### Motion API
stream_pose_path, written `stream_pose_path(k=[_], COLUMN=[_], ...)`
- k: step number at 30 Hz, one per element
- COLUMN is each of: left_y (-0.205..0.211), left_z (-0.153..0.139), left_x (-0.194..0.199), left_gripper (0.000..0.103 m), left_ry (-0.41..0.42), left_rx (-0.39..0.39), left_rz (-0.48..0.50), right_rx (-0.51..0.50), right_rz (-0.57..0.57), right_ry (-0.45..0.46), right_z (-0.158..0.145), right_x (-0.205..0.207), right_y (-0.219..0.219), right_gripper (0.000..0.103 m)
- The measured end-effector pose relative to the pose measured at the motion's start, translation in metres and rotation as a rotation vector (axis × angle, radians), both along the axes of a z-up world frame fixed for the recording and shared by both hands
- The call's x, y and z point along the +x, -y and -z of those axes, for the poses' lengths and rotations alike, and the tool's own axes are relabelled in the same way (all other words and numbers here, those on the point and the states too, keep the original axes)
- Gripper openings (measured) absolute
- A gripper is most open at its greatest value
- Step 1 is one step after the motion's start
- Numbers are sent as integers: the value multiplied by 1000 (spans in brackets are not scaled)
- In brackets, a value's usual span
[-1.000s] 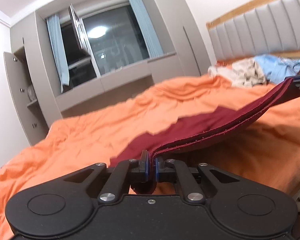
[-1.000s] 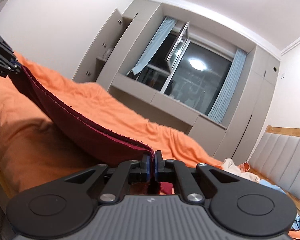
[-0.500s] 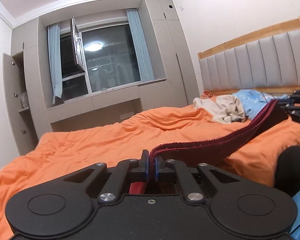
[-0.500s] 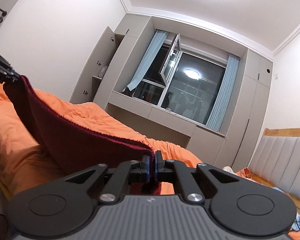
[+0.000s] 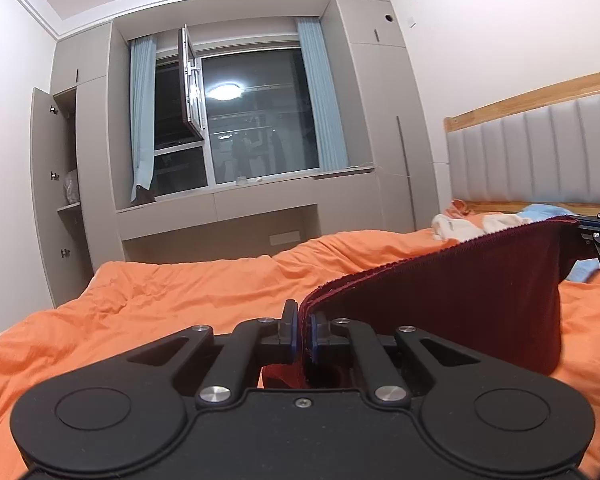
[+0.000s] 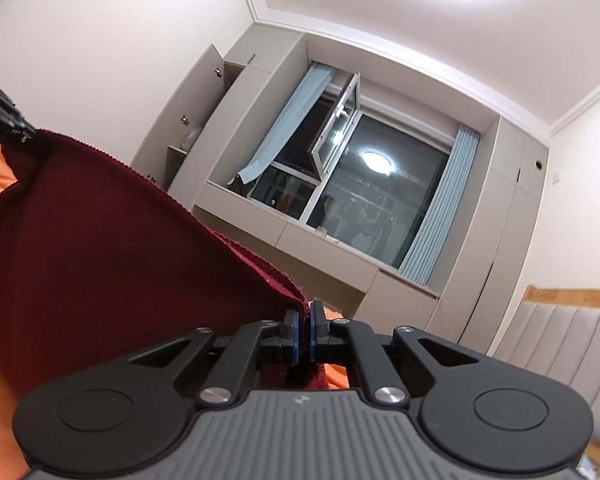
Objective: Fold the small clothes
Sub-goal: 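Lower the hem over the collar and open both grippers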
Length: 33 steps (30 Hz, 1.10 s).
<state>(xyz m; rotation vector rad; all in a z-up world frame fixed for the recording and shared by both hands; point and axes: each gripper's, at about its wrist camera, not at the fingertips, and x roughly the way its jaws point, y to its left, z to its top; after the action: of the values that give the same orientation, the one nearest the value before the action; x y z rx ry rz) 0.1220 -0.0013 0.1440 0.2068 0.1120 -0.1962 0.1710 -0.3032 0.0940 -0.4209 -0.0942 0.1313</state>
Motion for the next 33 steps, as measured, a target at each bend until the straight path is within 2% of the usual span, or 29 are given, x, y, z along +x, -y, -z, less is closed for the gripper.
stream_pose_path(k=[5,13,19,21,30,33], left_y=[10,10,-2,-4,-6,-6], left_z=[8,40,76,89,125,133], left_x=[72,185,242,259,303,310], left_gripper=[7,7,7,7,8,13], left_ry=[-14,-125,-228,-277,-409,-444], left_rx=[39,65,31,41,75,69], left_rz=[-53,-117,-152,-166,-210,-212], right_rx=[21,20,-49,-78,-114,-108], right_rz=[6,17,17,15,11,18], right_ry=[-70,-211,-305,-323,-461,-500], right_z=[11,44,79,91,127,133], right_x=[75,171,214,221,254,258], right_y=[-3,-8,-20,-27,-34,-33], right_gripper=[5,5,5,5,6,11])
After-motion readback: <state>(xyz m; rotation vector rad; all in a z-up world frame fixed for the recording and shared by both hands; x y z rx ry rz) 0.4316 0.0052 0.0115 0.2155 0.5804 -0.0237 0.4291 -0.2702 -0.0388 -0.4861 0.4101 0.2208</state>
